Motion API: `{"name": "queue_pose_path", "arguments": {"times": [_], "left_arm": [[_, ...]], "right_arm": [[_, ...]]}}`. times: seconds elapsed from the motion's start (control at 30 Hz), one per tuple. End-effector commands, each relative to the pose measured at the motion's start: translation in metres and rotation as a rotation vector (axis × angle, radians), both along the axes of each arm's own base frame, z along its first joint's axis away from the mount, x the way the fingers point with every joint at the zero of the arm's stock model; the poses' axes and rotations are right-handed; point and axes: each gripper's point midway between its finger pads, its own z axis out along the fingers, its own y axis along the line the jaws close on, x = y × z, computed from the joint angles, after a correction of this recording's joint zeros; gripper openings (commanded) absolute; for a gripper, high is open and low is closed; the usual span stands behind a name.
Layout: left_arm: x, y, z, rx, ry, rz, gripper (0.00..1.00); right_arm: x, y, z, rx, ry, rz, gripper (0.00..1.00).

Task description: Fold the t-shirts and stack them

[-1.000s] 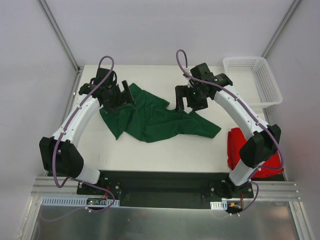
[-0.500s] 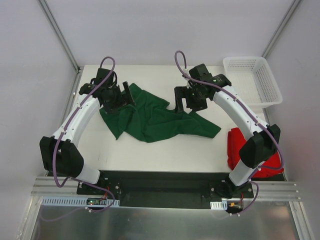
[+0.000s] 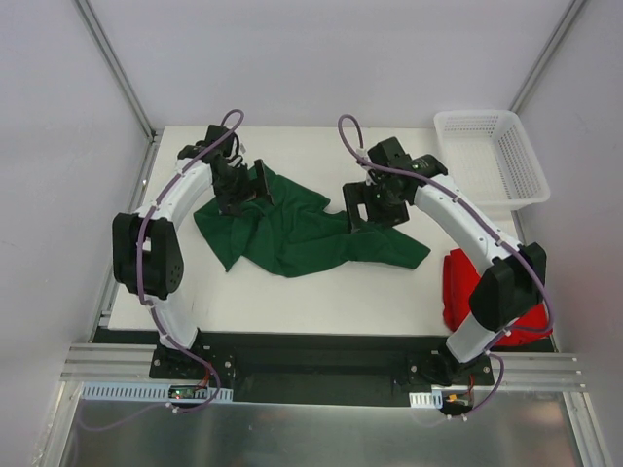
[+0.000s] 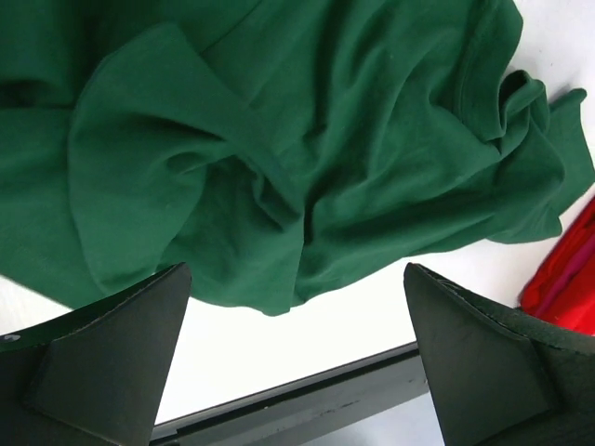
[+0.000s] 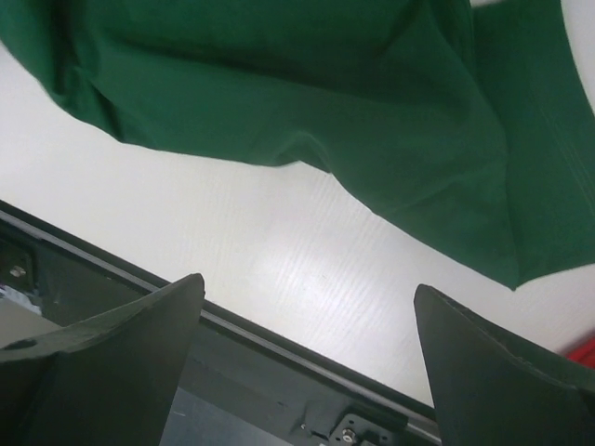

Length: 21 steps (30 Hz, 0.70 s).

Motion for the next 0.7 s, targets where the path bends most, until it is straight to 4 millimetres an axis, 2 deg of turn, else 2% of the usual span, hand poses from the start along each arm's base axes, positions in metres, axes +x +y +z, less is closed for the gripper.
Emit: {"name": "queue_pose_path", "arguments": {"times": [0.0, 0.03, 0.13, 0.4, 0.47, 0.5, 0.57, 0.6, 0.67], "left_arm": [[0.004, -0.016, 0.022, -0.107, -0.026, -0.06, 0.99], [0.002, -0.017, 0.025, -0.117, -0.026, -0.06, 0.99], [-0.008, -0.02, 0.029, -0.142, -0.02, -0.066, 0.99], [-0.041, -0.017, 0.05, -0.168, -0.058, -0.073, 0.99], [-0.047, -0.016, 0.056, -0.175, -0.074, -0.072, 0.99], [-0.05, -0.016, 0.061, -0.179, -0.087, -0.076, 0.99], [-0.053, -0.015, 0.061, -0.179, -0.089, -0.071, 0.99], [-0.055, -0.015, 0.064, -0.181, -0.096, -0.071, 0.99], [-0.057, -0.014, 0.063, -0.179, -0.092, -0.067, 0.99]], "right_arm": [[0.003, -0.009, -0.023, -0.06, -0.037, 0.041, 0.99], [0.004, -0.01, -0.04, -0.093, 0.002, 0.045, 0.99], [0.014, -0.013, -0.067, -0.164, 0.047, 0.042, 0.99], [0.046, 0.001, -0.102, -0.213, 0.116, 0.06, 0.99], [0.049, 0.002, -0.108, -0.225, 0.137, 0.065, 0.93], [0.05, 0.003, -0.109, -0.227, 0.142, 0.062, 0.83], [0.051, 0.007, -0.105, -0.204, 0.131, 0.056, 0.7], [0.051, 0.01, -0.1, -0.185, 0.123, 0.056, 0.5], [0.05, 0.01, -0.097, -0.185, 0.129, 0.057, 0.21]]}}
